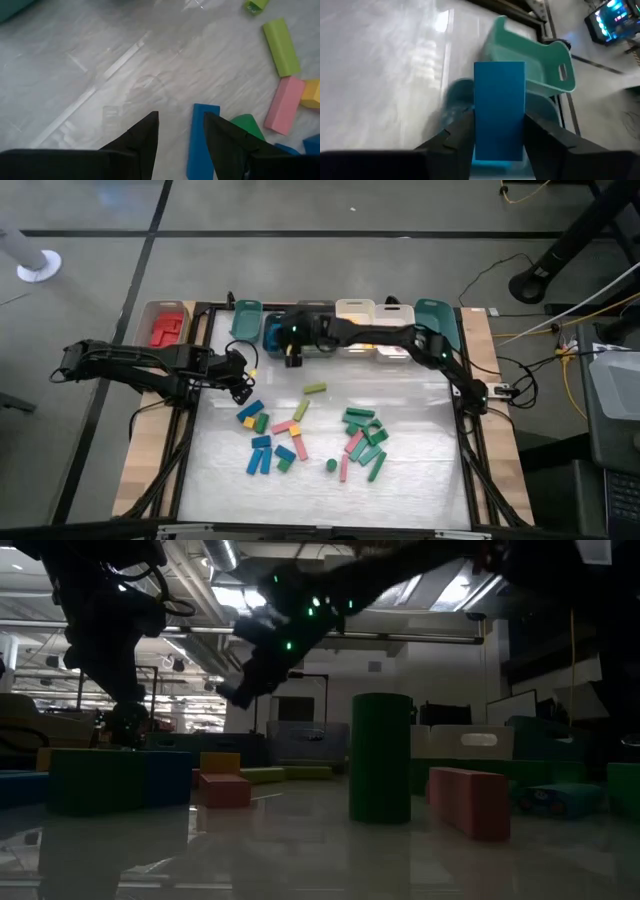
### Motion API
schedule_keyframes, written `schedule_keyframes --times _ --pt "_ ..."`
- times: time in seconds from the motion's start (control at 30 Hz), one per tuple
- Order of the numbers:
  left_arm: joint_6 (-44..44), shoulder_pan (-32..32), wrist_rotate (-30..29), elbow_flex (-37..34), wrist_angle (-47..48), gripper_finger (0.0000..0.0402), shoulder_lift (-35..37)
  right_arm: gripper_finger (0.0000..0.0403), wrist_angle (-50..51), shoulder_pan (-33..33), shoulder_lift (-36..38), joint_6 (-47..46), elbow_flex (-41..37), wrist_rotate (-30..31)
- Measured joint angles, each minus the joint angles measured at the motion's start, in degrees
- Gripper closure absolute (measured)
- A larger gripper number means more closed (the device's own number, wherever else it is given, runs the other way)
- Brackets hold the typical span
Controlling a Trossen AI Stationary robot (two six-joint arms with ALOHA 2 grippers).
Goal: Sort blocks
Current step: Put the blue block into the blue bin
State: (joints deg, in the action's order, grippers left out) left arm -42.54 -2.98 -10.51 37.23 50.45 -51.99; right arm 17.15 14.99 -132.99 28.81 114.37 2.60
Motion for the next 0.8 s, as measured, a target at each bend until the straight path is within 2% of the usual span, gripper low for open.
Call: schedule_keyframes --times 0.17,0.5,0.63,0.8 --pt "0.1 0.0 0.0 0.0 0.0 0.0259 0.0 0.0239 -4.2 2.5 -2.3 -0.4 0.0 -2.1" --pt "0.7 0.2 0.0 -1.0 -2.8 0.0259 -0.3 0.0238 -3.9 2.0 -2.4 -1.9 0.0 0.7" --pt "0.6 2.3 0.0 -4.9 -10.1 0.0259 -0.9 0.0238 -1.5 0.8 -1.3 -1.5 -0.1 5.6" --pt "0.5 5.8 0.7 -6.9 -13.2 0.0259 -2.3 0.0237 5.1 -0.5 3.5 2.3 0.1 11.6"
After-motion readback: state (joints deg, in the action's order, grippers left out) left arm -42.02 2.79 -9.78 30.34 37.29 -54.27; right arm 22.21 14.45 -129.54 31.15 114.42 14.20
